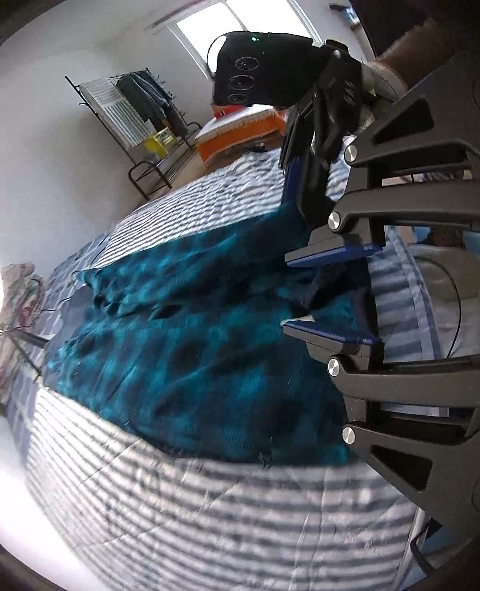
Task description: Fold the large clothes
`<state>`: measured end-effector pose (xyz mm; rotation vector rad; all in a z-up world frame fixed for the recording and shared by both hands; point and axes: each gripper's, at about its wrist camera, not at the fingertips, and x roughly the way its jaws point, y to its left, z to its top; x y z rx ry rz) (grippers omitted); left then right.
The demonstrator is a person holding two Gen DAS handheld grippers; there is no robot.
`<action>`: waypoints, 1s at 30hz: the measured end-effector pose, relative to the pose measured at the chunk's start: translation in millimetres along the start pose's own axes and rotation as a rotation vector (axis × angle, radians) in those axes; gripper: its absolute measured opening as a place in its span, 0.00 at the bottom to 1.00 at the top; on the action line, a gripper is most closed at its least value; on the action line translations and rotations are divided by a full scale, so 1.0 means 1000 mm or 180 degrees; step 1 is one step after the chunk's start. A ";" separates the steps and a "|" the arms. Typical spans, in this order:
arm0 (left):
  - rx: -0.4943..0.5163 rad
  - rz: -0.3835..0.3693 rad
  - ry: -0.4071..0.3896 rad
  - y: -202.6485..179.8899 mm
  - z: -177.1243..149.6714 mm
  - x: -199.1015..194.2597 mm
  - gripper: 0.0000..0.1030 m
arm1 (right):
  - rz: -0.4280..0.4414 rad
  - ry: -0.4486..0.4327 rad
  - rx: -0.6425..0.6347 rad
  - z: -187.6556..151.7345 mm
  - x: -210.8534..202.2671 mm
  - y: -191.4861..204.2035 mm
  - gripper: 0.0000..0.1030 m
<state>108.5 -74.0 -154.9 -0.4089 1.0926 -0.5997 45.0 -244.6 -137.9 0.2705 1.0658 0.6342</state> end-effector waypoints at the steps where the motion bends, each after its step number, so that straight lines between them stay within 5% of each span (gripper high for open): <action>1: -0.0049 -0.0048 0.0028 0.000 0.002 0.004 0.28 | 0.0059 -0.0102 0.0172 -0.005 -0.010 -0.010 0.39; 4: -0.0105 -0.0125 0.0106 -0.006 0.008 0.017 0.30 | 0.0361 -0.0171 0.0483 -0.015 -0.020 -0.028 0.39; 8: -0.0172 -0.0166 0.0311 -0.014 0.011 0.040 0.35 | -0.0237 -0.0117 0.0460 -0.019 -0.017 -0.033 0.39; 13: -0.0042 -0.0036 0.0534 -0.018 0.000 0.065 0.35 | -0.0161 0.0109 0.0819 -0.038 0.004 -0.060 0.61; 15: 0.0024 0.0007 0.0566 -0.020 -0.004 0.072 0.28 | -0.0090 0.0173 0.0819 -0.041 0.017 -0.067 0.61; 17: 0.0096 0.0105 0.0592 -0.020 -0.008 0.078 0.10 | -0.0003 0.0193 0.0848 -0.042 0.027 -0.071 0.54; 19: 0.0155 0.0201 0.0569 -0.021 -0.012 0.080 0.04 | -0.0066 0.0287 0.0801 -0.037 0.033 -0.069 0.16; 21: 0.0219 0.0282 0.0531 -0.025 -0.022 0.080 0.03 | -0.0193 0.0391 0.0642 -0.035 0.030 -0.058 0.03; 25: 0.0440 0.0454 0.0541 -0.030 -0.038 0.086 0.03 | -0.0789 0.0591 -0.0011 -0.042 0.034 -0.030 0.01; 30: 0.0518 0.0437 0.0475 -0.037 -0.036 0.067 0.03 | -0.0683 0.0553 0.0058 -0.040 0.037 -0.027 0.14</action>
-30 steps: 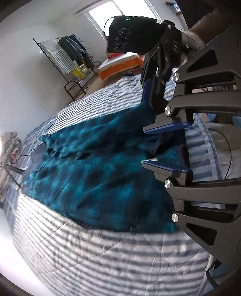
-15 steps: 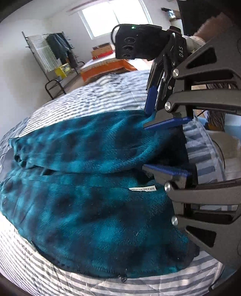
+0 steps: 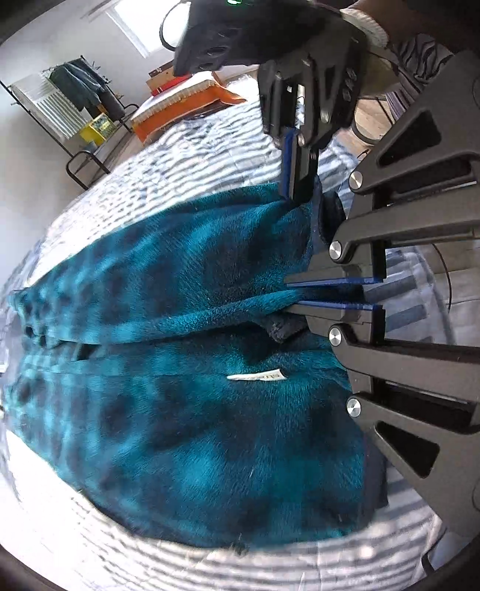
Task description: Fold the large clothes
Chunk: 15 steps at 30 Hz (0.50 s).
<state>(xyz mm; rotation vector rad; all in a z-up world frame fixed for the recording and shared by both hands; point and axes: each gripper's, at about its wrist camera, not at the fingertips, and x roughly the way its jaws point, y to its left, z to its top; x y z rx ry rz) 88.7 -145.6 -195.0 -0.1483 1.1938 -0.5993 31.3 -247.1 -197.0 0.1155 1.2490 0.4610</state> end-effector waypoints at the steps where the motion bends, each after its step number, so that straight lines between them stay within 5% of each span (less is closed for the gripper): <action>1: 0.0021 0.0010 -0.0015 -0.001 -0.001 -0.008 0.05 | 0.0018 -0.0110 -0.0029 0.003 -0.012 0.001 0.28; 4: 0.0143 -0.0012 -0.0100 -0.003 0.001 -0.037 0.17 | 0.0006 -0.0474 -0.0130 0.016 -0.049 0.005 0.33; 7: 0.0273 0.0002 -0.0303 -0.003 0.011 -0.073 0.18 | -0.0088 -0.0819 -0.0115 0.040 -0.070 -0.001 0.35; 10: 0.0400 0.0190 -0.0539 0.003 0.035 -0.109 0.27 | -0.0231 -0.1153 -0.0086 0.075 -0.080 -0.015 0.35; 15: 0.0236 0.0341 -0.0823 0.041 0.074 -0.149 0.31 | -0.0324 -0.1286 0.0165 0.150 -0.077 -0.064 0.29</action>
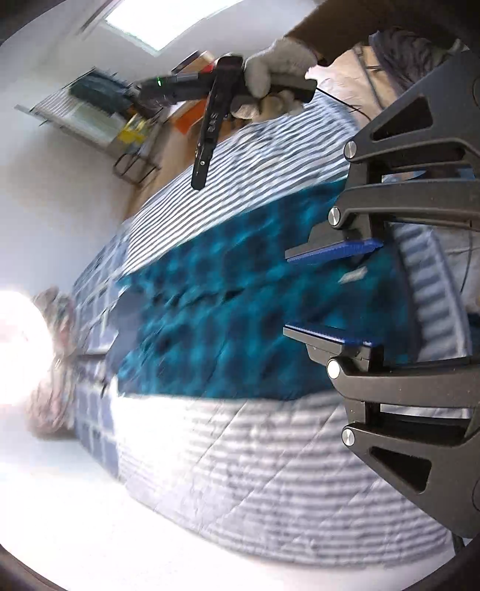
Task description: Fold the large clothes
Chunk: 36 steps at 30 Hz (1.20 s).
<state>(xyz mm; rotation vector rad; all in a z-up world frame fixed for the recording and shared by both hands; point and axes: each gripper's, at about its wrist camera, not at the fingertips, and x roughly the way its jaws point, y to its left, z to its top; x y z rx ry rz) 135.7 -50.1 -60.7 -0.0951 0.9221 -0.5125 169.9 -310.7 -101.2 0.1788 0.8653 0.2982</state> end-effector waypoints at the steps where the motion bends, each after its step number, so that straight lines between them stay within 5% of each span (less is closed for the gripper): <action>1: -0.0034 0.0022 -0.0036 0.007 0.002 -0.002 0.31 | -0.0008 -0.0007 0.0090 0.015 0.012 -0.011 0.27; 5: -0.0342 0.0102 -0.0085 0.048 0.007 0.000 0.31 | -0.0113 0.0011 0.0441 0.063 0.056 -0.057 0.24; 8: -0.0510 0.0088 0.0057 0.066 0.007 0.013 0.31 | -0.0127 0.0088 0.0622 0.092 0.089 -0.077 0.30; 14: -0.0550 -0.0046 0.0115 0.066 0.015 0.024 0.31 | -0.0277 0.0089 0.0530 0.147 0.142 -0.075 0.42; 18: -0.0490 -0.0079 0.0194 0.058 0.017 0.032 0.31 | -0.0688 0.0321 0.0396 0.165 0.185 -0.073 0.45; 20: -0.0464 -0.0080 0.0235 0.056 0.018 0.036 0.31 | -0.0820 0.0383 0.0335 0.171 0.201 -0.073 0.38; 22: -0.0470 -0.0082 0.0258 0.055 0.017 0.037 0.31 | -0.0909 0.0506 0.0280 0.172 0.214 -0.074 0.06; 25: -0.0507 -0.0090 0.0261 0.058 0.015 0.036 0.31 | -0.0767 0.0458 0.0226 0.173 0.212 -0.073 0.03; 29: -0.0578 -0.0131 0.0219 0.061 0.015 0.031 0.31 | -0.0361 0.0054 0.0170 0.179 0.190 -0.062 0.03; 36: -0.0536 -0.0123 0.0240 0.054 0.015 0.032 0.32 | -0.0258 0.0394 0.0365 0.161 0.260 -0.082 0.07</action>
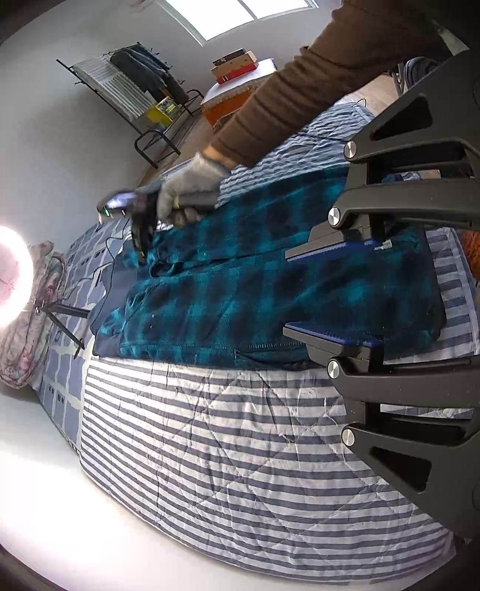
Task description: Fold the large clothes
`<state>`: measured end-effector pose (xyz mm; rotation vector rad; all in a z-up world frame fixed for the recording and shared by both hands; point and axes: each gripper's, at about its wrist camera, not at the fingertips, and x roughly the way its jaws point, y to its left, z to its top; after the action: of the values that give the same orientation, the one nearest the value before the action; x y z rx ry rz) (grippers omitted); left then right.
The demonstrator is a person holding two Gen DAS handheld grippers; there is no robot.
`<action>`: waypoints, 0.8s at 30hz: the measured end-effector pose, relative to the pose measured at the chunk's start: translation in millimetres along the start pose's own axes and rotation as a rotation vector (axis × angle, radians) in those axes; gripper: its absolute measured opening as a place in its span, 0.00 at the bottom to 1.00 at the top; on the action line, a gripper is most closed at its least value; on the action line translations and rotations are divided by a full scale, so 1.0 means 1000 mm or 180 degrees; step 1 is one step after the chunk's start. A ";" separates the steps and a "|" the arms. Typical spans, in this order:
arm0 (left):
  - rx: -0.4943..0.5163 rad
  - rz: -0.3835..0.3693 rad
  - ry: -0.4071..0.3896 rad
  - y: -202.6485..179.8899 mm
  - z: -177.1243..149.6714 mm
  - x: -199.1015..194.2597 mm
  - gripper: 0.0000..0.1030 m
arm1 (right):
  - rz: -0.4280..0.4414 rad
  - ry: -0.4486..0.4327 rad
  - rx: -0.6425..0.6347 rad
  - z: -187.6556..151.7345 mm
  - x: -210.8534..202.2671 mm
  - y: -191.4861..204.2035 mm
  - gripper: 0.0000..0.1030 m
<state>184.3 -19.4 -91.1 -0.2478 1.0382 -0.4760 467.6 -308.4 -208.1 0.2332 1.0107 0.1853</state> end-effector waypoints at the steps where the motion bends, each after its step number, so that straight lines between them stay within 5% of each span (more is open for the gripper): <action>1: 0.0021 0.0009 -0.0006 -0.001 0.000 0.000 0.32 | 0.0092 0.0030 0.0033 -0.002 0.003 -0.003 0.08; 5: 0.0089 0.0047 -0.0008 -0.005 -0.002 0.000 0.32 | 0.0607 -0.0366 0.0303 -0.003 -0.052 -0.022 0.24; 11: 0.0005 0.0019 0.0065 0.000 -0.004 0.005 0.31 | 0.0391 -0.0464 -0.0002 -0.033 -0.100 -0.012 0.09; 15: 0.0025 0.0046 0.0068 -0.002 -0.006 0.007 0.31 | 0.0253 -0.0157 -0.0348 -0.049 -0.071 0.020 0.08; 18: 0.0023 0.0083 0.0096 -0.002 -0.007 0.009 0.31 | -0.0143 0.0108 -0.0871 -0.069 -0.025 0.049 0.08; 19: 0.0020 0.0077 0.0100 -0.002 -0.008 0.010 0.31 | -0.0295 -0.0056 -0.1086 -0.078 -0.021 0.056 0.08; 23: 0.0037 0.0085 0.0094 -0.002 -0.009 0.008 0.31 | -0.0209 -0.0067 -0.0818 -0.075 -0.042 0.047 0.09; 24: 0.0033 0.0084 0.0104 -0.002 -0.010 0.007 0.32 | -0.0144 -0.0101 -0.0689 -0.075 -0.052 0.042 0.17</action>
<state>178.0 -24.9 -100.7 -0.2175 1.0694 -0.4628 374.4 -273.8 -192.4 0.0162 0.9555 0.2472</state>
